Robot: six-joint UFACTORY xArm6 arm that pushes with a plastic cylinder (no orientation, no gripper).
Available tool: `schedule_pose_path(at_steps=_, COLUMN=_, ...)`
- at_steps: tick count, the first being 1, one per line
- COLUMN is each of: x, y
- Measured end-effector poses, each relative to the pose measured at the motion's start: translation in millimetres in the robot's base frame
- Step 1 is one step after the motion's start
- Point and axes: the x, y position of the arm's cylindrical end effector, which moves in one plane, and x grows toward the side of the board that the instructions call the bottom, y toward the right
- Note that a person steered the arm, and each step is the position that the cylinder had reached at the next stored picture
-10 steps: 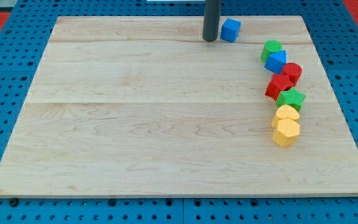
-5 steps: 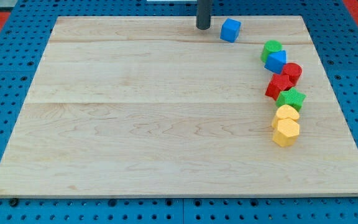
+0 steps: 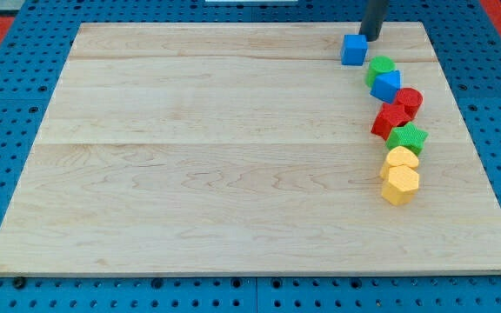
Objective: Slide blue cube close to green circle
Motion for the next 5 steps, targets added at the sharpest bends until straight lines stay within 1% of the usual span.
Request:
schedule_pose_path(at_steps=2, x=1.0, y=-61.2)
schedule_pose_path(at_steps=3, x=8.1, y=-62.9)
schedule_pose_path(at_steps=5, x=10.6, y=-32.8)
